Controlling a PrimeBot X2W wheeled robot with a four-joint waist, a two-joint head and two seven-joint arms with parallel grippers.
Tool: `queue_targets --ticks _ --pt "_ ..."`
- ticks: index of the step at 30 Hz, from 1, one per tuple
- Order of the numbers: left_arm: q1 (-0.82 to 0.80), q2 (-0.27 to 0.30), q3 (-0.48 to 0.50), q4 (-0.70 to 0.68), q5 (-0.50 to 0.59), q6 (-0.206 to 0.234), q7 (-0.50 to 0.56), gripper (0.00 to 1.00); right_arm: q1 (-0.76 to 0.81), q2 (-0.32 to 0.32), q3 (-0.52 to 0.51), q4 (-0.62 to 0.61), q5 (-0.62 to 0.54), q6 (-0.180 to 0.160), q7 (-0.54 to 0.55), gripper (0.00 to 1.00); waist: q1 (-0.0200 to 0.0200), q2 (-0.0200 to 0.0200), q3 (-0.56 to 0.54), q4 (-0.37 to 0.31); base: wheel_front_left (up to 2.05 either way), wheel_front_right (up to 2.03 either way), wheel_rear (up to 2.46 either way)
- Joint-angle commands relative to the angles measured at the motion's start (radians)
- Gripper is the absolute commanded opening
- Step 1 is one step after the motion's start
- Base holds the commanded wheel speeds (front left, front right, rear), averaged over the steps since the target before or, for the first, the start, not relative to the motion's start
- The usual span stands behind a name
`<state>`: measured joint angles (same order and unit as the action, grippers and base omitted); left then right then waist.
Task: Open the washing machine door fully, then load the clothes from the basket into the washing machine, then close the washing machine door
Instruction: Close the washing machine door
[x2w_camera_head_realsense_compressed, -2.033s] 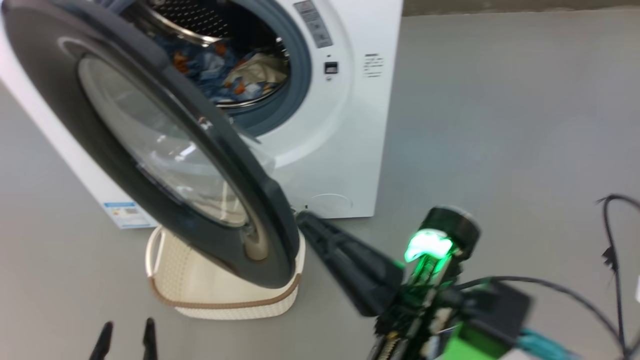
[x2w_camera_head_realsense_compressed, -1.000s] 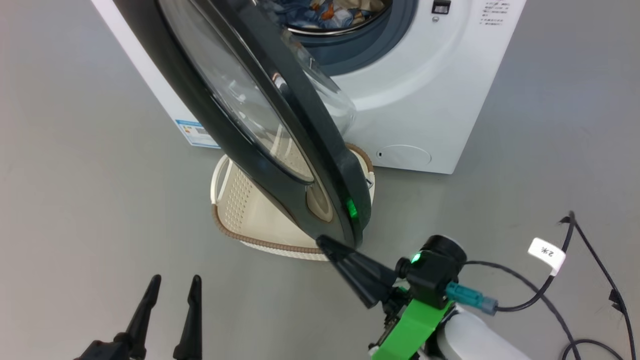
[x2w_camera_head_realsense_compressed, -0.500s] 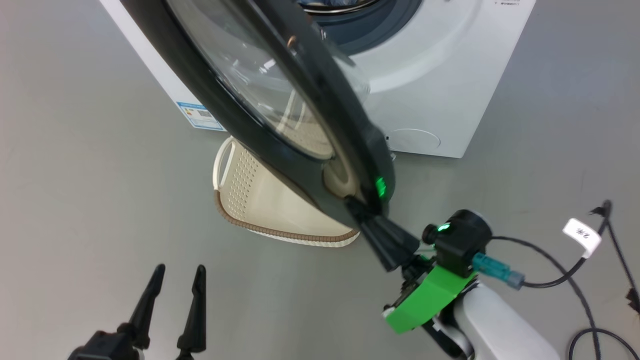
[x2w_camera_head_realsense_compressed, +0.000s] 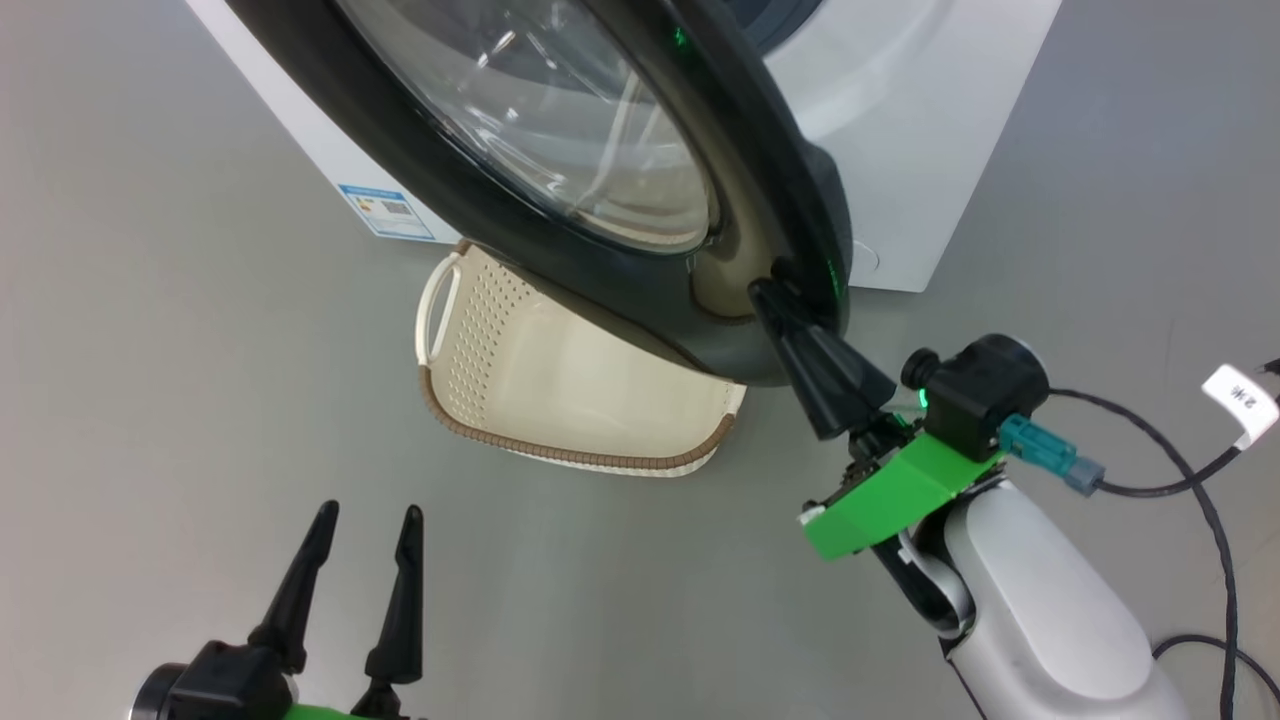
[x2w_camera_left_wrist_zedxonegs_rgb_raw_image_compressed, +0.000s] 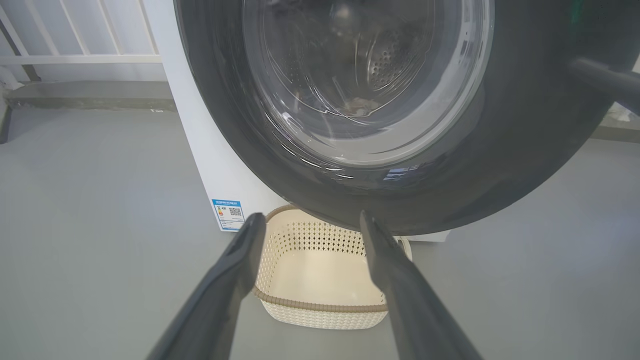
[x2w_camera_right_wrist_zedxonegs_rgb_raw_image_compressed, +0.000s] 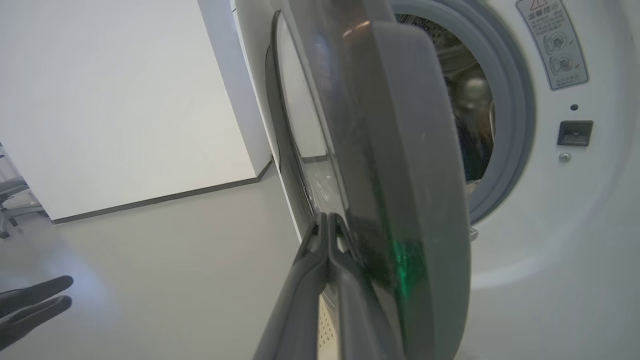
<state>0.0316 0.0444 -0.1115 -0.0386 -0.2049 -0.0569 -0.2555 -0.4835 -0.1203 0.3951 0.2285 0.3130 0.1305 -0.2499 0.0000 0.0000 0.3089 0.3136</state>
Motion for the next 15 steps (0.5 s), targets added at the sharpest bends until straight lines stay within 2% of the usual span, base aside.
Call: queue_targets --ticks 1,15 --pt "-0.028 0.006 0.030 -0.029 0.006 0.010 -0.006 1.00 -0.027 0.025 0.002 -0.019 -0.003 0.000 -0.012 0.00 0.0000 0.0000 0.005 0.002 0.00 0.00 0.00" --pt "-0.065 0.006 -0.006 -0.048 0.013 0.029 -0.006 1.00 -0.199 0.022 -0.141 0.084 -0.034 0.000 -0.012 0.00 0.0000 0.0000 0.066 0.028 0.00 0.00 0.00"
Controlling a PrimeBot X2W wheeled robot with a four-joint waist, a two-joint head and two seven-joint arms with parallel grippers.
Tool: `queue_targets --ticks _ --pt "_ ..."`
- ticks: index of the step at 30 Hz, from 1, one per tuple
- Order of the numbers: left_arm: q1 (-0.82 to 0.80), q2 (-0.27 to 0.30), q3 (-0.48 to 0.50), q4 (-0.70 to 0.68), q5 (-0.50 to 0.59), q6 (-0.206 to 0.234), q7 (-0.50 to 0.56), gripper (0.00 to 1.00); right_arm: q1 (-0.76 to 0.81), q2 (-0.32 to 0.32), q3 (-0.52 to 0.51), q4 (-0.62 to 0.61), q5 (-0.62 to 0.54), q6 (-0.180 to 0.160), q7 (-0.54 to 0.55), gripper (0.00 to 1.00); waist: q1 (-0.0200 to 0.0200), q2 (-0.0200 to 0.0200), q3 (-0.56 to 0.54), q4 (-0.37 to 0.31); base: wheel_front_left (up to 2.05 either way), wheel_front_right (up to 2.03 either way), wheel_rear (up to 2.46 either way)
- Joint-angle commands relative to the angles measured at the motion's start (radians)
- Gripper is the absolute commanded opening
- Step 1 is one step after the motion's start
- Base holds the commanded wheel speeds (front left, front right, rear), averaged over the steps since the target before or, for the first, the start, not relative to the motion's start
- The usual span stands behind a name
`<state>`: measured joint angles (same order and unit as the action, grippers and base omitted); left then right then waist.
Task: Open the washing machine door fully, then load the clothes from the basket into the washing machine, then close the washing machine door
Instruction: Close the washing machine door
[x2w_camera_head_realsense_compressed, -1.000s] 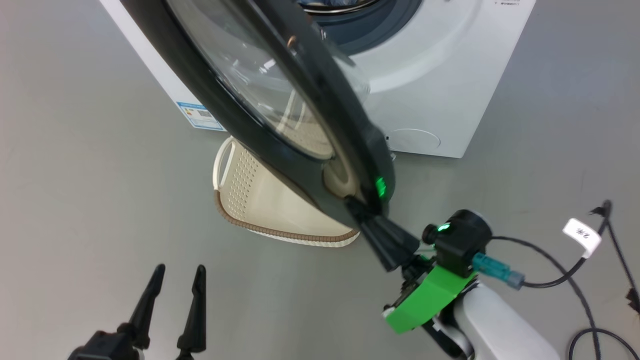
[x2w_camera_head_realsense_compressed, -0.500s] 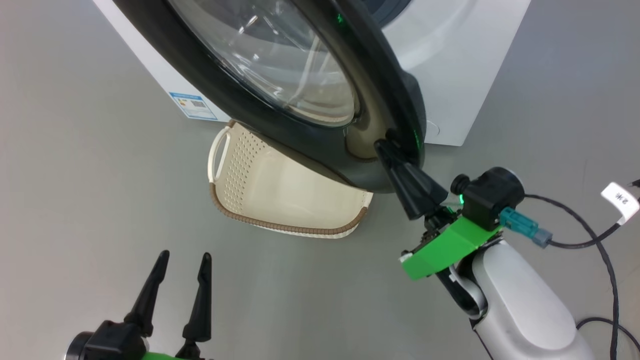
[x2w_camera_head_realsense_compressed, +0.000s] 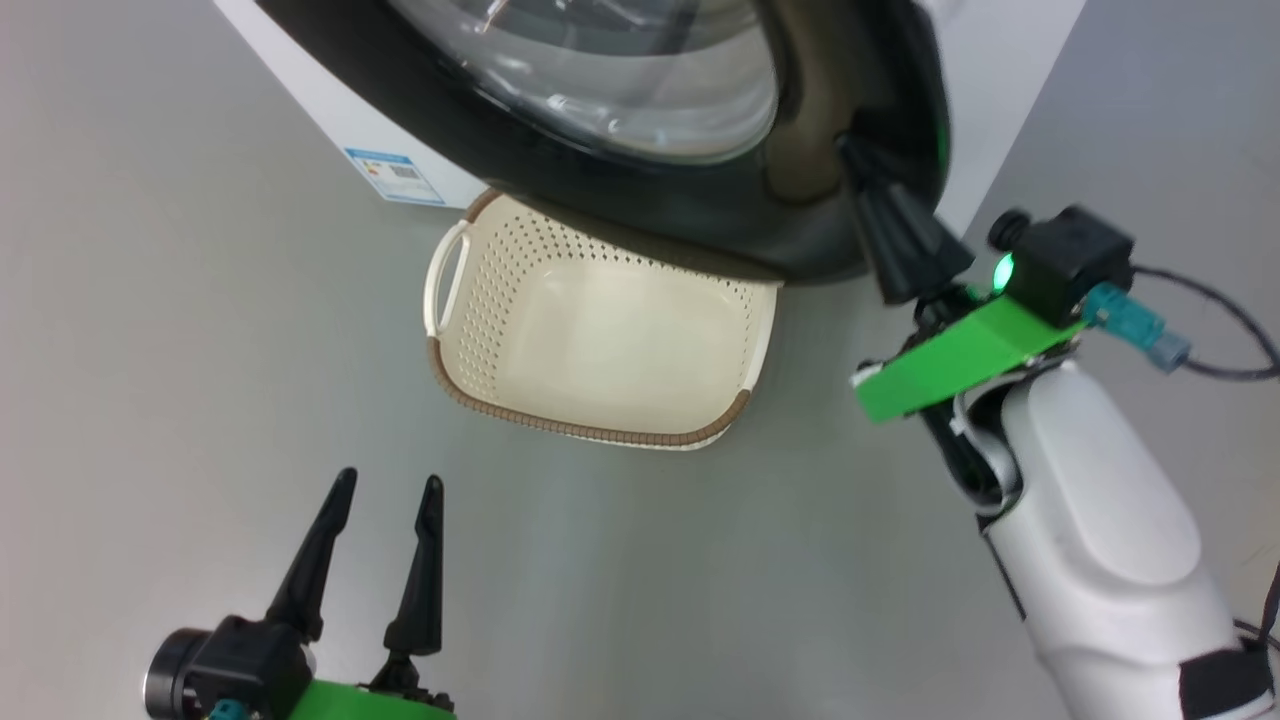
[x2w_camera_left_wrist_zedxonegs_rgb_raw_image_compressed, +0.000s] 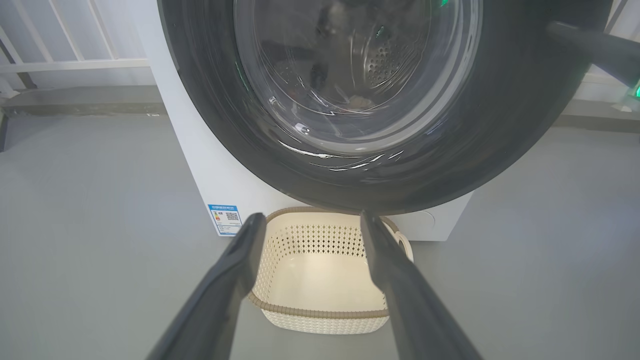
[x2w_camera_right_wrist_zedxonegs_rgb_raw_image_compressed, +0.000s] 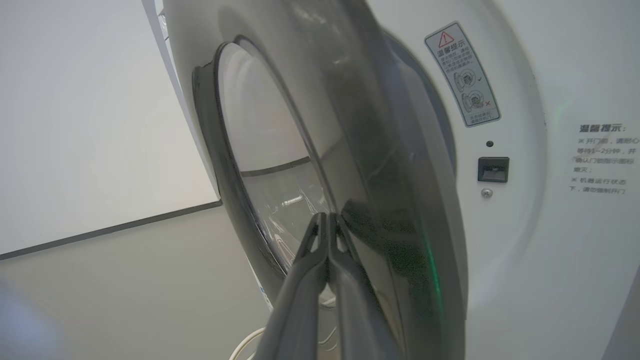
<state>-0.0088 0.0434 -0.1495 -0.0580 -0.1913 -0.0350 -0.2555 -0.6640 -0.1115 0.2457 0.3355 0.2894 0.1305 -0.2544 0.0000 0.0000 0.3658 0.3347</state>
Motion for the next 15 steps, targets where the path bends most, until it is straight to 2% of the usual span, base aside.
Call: queue_targets --ticks 1,15 --pt "-0.028 0.007 0.027 -0.029 -0.002 0.008 -0.006 1.00 -0.035 0.010 -0.003 -0.014 -0.014 0.000 -0.007 0.00 0.0000 0.0000 0.015 0.009 0.00 0.00 0.00" --pt "-0.069 0.007 -0.004 -0.042 -0.015 0.021 -0.006 1.00 -0.219 -0.033 -0.082 0.129 -0.042 0.000 -0.007 0.00 0.0000 0.0000 0.074 0.035 0.00 0.00 0.00"
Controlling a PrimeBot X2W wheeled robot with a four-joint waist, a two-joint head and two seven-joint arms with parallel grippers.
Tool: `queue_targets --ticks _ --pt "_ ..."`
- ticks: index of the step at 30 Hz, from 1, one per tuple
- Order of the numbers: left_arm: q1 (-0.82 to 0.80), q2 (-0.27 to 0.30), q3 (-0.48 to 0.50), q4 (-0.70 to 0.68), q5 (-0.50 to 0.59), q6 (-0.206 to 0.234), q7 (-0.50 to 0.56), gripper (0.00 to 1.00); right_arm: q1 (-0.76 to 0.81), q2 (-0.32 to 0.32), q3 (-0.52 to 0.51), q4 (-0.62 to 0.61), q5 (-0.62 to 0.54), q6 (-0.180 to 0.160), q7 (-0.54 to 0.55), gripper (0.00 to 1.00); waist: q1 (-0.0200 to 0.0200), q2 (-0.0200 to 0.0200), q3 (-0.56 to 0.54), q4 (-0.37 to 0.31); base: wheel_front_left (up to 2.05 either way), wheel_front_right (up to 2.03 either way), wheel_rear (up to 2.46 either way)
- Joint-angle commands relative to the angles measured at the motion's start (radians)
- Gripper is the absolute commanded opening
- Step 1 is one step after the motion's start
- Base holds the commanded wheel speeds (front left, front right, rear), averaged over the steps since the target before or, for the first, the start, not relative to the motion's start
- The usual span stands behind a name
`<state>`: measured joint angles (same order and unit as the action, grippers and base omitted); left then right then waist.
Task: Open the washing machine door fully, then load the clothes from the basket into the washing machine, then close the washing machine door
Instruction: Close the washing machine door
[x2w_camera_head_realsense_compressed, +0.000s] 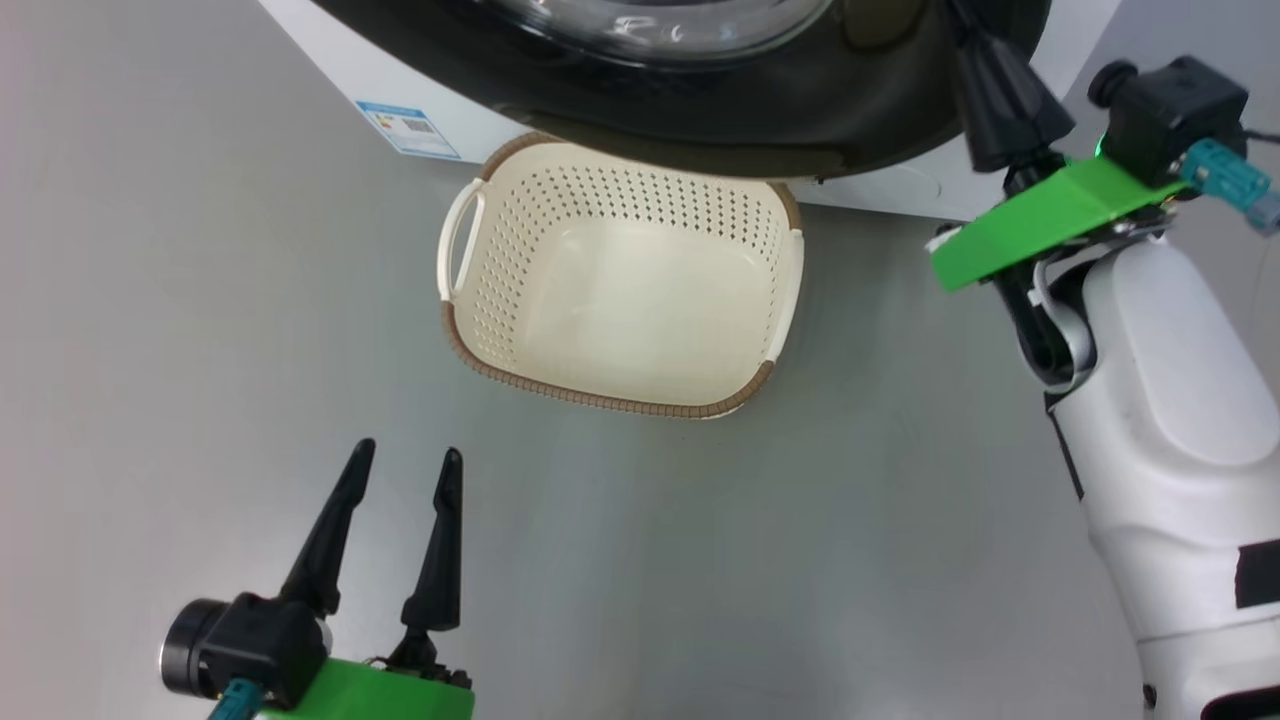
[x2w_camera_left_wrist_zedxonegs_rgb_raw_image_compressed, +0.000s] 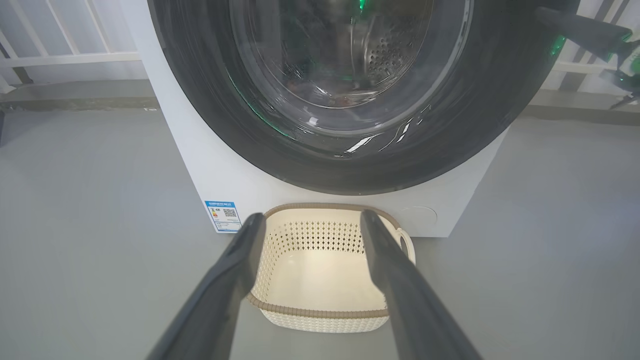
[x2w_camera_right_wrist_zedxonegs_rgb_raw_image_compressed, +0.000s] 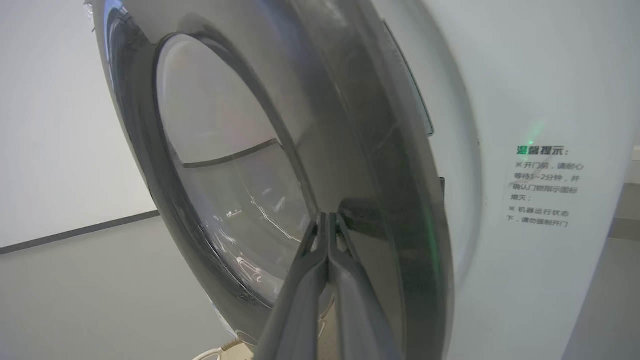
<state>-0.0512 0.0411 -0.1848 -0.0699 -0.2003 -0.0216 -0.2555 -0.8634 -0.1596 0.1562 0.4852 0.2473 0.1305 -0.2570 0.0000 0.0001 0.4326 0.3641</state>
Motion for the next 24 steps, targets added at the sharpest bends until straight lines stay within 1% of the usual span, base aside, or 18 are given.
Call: queue_targets --ticks 1,11,24 --pt "-0.029 0.009 0.028 -0.031 -0.008 0.009 -0.006 1.00 -0.031 0.012 0.003 -0.013 -0.002 0.000 -0.005 0.00 0.0000 -0.0001 0.011 0.008 0.00 0.00 0.00" --pt "-0.048 0.009 0.009 -0.037 -0.016 0.017 -0.006 1.00 -0.125 -0.013 -0.037 0.050 -0.020 0.000 -0.005 0.00 0.0000 -0.0001 0.045 0.023 0.00 0.00 0.00" --pt "-0.069 0.009 -0.003 -0.037 -0.027 0.023 -0.006 1.00 -0.198 -0.024 -0.076 0.121 -0.052 0.000 -0.005 0.00 0.0000 -0.0001 0.061 0.031 0.00 0.00 0.00"
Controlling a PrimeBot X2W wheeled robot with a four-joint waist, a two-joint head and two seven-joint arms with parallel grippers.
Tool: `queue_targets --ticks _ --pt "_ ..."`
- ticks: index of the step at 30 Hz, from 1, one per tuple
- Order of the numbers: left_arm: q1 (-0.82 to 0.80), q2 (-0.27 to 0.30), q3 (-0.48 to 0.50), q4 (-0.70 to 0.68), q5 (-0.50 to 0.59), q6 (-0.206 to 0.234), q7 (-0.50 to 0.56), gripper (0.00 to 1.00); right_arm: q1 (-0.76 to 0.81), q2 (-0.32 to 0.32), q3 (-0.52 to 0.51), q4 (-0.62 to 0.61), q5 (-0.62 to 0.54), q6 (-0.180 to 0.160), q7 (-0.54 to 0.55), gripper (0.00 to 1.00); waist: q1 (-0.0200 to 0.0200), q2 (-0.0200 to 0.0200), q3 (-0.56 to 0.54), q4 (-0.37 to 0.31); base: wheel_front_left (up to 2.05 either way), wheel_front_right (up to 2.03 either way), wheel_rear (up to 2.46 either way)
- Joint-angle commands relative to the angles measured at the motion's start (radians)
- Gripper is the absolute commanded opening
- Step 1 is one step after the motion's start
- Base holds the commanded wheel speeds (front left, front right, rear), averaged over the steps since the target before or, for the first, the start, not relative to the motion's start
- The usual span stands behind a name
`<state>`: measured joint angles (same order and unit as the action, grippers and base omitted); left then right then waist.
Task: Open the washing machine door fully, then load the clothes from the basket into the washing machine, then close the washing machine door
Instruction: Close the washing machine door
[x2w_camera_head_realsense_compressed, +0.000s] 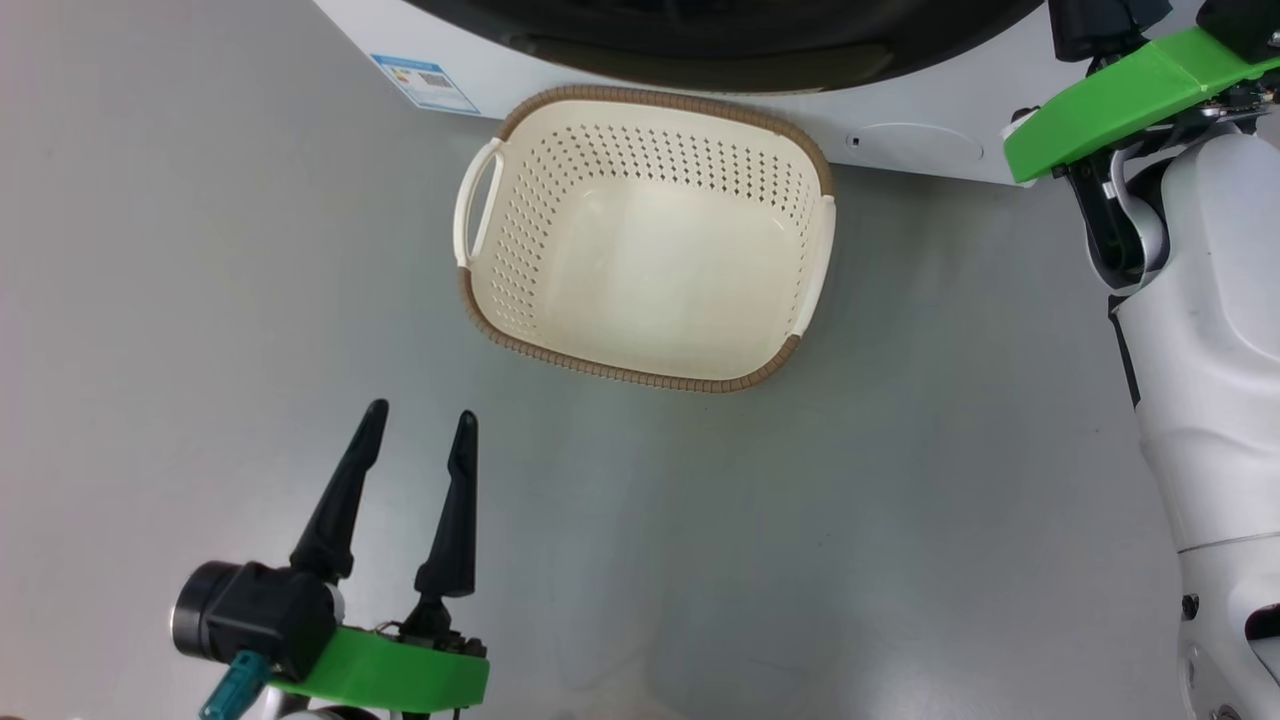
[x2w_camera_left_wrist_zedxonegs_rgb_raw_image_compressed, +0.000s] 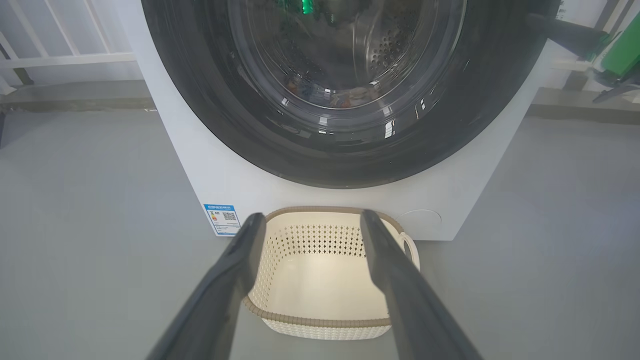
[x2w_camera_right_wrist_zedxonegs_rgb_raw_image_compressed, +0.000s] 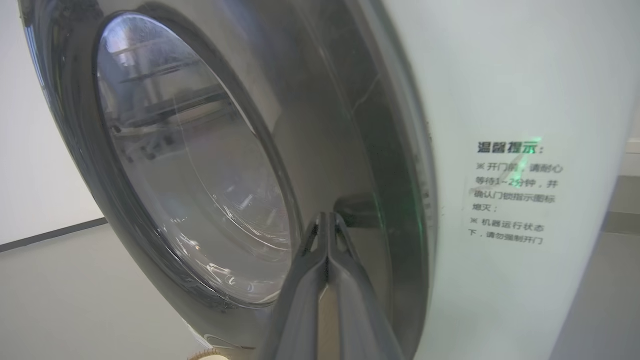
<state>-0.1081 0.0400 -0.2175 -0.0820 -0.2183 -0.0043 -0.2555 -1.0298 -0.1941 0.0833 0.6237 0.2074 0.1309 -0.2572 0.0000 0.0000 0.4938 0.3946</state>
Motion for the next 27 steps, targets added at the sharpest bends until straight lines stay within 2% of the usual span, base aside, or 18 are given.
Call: queue_targets --ticks 1,27 --pt "-0.014 0.010 0.029 -0.025 -0.010 0.006 -0.006 1.00 -0.036 0.009 -0.008 -0.011 -0.014 0.000 -0.005 0.00 0.0000 0.0000 0.000 0.001 0.00 0.00 0.00" --pt "-0.016 0.010 0.034 -0.024 -0.010 0.004 -0.006 1.00 -0.083 -0.003 -0.047 0.052 -0.044 0.000 -0.005 0.00 0.0000 0.0000 -0.009 -0.003 0.00 0.00 0.00"
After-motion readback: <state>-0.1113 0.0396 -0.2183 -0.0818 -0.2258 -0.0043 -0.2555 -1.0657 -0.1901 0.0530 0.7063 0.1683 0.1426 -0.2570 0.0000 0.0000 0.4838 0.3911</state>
